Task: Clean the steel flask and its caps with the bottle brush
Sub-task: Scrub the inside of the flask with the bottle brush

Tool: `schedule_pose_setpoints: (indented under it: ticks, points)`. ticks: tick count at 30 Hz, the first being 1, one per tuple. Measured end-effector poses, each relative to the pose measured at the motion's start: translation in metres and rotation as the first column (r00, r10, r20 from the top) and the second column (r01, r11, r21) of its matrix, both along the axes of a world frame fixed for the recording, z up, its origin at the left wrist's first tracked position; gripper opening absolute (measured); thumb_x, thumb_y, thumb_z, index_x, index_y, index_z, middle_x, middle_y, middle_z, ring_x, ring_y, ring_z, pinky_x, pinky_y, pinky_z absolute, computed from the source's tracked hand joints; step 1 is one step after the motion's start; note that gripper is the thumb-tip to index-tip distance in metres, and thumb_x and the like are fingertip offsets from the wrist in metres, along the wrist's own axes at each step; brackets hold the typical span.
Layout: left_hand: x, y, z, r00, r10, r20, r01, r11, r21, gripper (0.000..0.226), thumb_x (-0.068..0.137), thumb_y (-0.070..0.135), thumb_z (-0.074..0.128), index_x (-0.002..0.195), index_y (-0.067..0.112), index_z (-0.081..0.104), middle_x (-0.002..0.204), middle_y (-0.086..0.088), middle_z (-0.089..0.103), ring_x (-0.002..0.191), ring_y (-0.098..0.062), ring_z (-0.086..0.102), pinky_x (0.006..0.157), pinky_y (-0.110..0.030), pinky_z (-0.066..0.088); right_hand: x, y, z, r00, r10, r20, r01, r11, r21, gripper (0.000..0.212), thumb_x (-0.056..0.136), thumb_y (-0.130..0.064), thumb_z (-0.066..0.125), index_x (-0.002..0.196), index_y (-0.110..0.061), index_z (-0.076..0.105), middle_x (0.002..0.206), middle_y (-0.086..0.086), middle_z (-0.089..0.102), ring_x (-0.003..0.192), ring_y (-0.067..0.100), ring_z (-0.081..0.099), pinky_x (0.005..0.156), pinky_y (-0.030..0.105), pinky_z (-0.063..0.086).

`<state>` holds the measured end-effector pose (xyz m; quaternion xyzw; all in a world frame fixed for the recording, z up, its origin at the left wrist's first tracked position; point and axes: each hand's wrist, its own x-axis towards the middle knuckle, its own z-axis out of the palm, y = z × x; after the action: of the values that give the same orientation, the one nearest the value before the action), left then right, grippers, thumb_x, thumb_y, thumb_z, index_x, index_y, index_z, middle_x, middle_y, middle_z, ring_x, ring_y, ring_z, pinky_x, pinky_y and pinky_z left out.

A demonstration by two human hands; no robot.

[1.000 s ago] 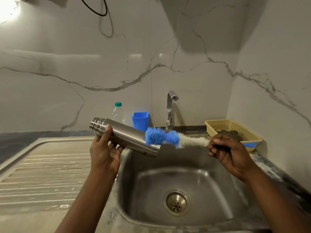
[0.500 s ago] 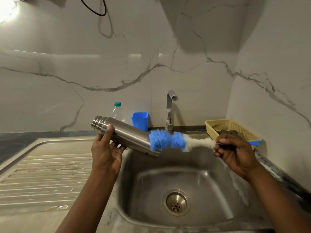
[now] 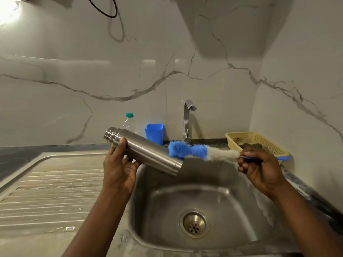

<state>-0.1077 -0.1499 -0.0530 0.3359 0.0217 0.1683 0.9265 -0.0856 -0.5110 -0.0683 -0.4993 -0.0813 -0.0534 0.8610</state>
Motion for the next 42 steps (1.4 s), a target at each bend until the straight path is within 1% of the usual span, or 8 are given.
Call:
schedule_pose_setpoints:
  ticks: [6, 9, 16, 20, 25, 29, 35, 42]
  points:
    - [0.001, -0.007, -0.005, 1.000, -0.013, -0.015, 0.013, 1.000, -0.027, 0.052, 0.099, 0.023, 0.067, 0.148, 0.008, 0.055, 0.134, -0.016, 0.062, 0.135, -0.036, 0.060, 0.109, -0.058, 0.052, -0.002, 0.020, -0.004, 0.995, 0.094, -0.024, -0.095, 0.995, -0.015, 0.005, 0.082, -0.003, 0.052, 0.079, 0.000, 0.055, 0.064, 0.014, 0.057, 0.051, 0.016, 0.052, 0.050, 0.029, 0.052]
    - [0.003, -0.012, -0.009, 0.999, -0.014, -0.035, 0.013, 1.000, -0.018, 0.052, 0.097, 0.024, 0.071, 0.144, 0.006, 0.058, 0.128, -0.016, 0.064, 0.138, -0.039, 0.058, 0.112, -0.061, 0.048, -0.003, 0.028, -0.004, 0.990, 0.142, -0.024, -0.143, 0.988, -0.063, 0.010, 0.083, -0.004, 0.055, 0.079, -0.002, 0.063, 0.068, 0.016, 0.060, 0.053, 0.017, 0.055, 0.053, 0.030, 0.055]
    - [0.004, -0.013, -0.008, 0.999, 0.028, -0.042, -0.027, 0.999, 0.034, 0.073, 0.083, 0.037, 0.080, 0.146, 0.008, 0.055, 0.147, -0.022, 0.060, 0.130, -0.036, 0.064, 0.109, -0.059, 0.052, -0.003, 0.010, -0.001, 0.998, 0.065, -0.022, -0.066, 0.997, -0.042, 0.013, 0.079, -0.004, 0.053, 0.070, -0.004, 0.062, 0.064, 0.016, 0.055, 0.049, 0.017, 0.051, 0.048, 0.030, 0.052]
    - [0.002, -0.018, -0.007, 0.999, -0.008, -0.047, 0.011, 0.998, 0.062, 0.070, 0.086, 0.036, 0.076, 0.147, 0.010, 0.053, 0.132, -0.016, 0.067, 0.127, -0.034, 0.066, 0.109, -0.060, 0.051, -0.002, 0.024, -0.005, 0.993, 0.109, -0.043, -0.111, 0.993, -0.035, 0.010, 0.084, -0.005, 0.057, 0.079, -0.002, 0.065, 0.069, 0.016, 0.061, 0.055, 0.018, 0.057, 0.053, 0.031, 0.056]
    - [-0.002, -0.027, -0.012, 0.991, -0.124, -0.053, 0.130, 0.984, 0.119, 0.037, 0.094, 0.031, 0.071, 0.127, 0.018, 0.062, 0.111, -0.006, 0.067, 0.099, -0.022, 0.072, 0.076, -0.039, 0.065, -0.004, 0.034, -0.002, 0.993, 0.122, -0.006, -0.122, 0.992, -0.038, 0.013, 0.088, -0.005, 0.057, 0.085, -0.001, 0.069, 0.073, 0.016, 0.066, 0.060, 0.017, 0.062, 0.060, 0.032, 0.061]
    - [-0.002, -0.027, -0.011, 0.988, -0.142, -0.054, 0.149, 0.976, 0.160, 0.041, 0.090, 0.033, 0.073, 0.126, 0.013, 0.065, 0.108, -0.007, 0.068, 0.097, -0.022, 0.074, 0.080, -0.040, 0.065, -0.007, 0.024, 0.002, 0.998, 0.059, 0.006, -0.059, 0.998, -0.005, 0.020, 0.084, -0.004, 0.054, 0.072, -0.006, 0.070, 0.064, 0.013, 0.061, 0.056, 0.017, 0.057, 0.053, 0.029, 0.056]
    - [-0.004, -0.036, -0.013, 0.976, -0.199, -0.094, 0.219, 0.924, 0.313, 0.031, 0.094, 0.034, 0.070, 0.118, 0.015, 0.069, 0.109, -0.013, 0.069, 0.103, -0.032, 0.068, 0.097, -0.054, 0.059, -0.007, 0.046, 0.001, 0.995, 0.092, 0.037, -0.093, 0.995, 0.021, 0.023, 0.097, -0.003, 0.052, 0.084, -0.002, 0.071, 0.076, 0.016, 0.067, 0.062, 0.016, 0.064, 0.063, 0.029, 0.062]
    - [-0.004, -0.034, -0.012, 0.981, -0.157, -0.113, 0.190, 0.898, 0.398, 0.044, 0.085, 0.039, 0.072, 0.119, 0.012, 0.072, 0.107, -0.012, 0.069, 0.103, -0.030, 0.065, 0.097, -0.053, 0.056, -0.007, 0.031, 0.005, 0.998, 0.040, 0.045, -0.040, 0.999, -0.006, 0.030, 0.097, -0.001, 0.051, 0.078, -0.005, 0.074, 0.073, 0.015, 0.065, 0.059, 0.014, 0.061, 0.061, 0.029, 0.061]
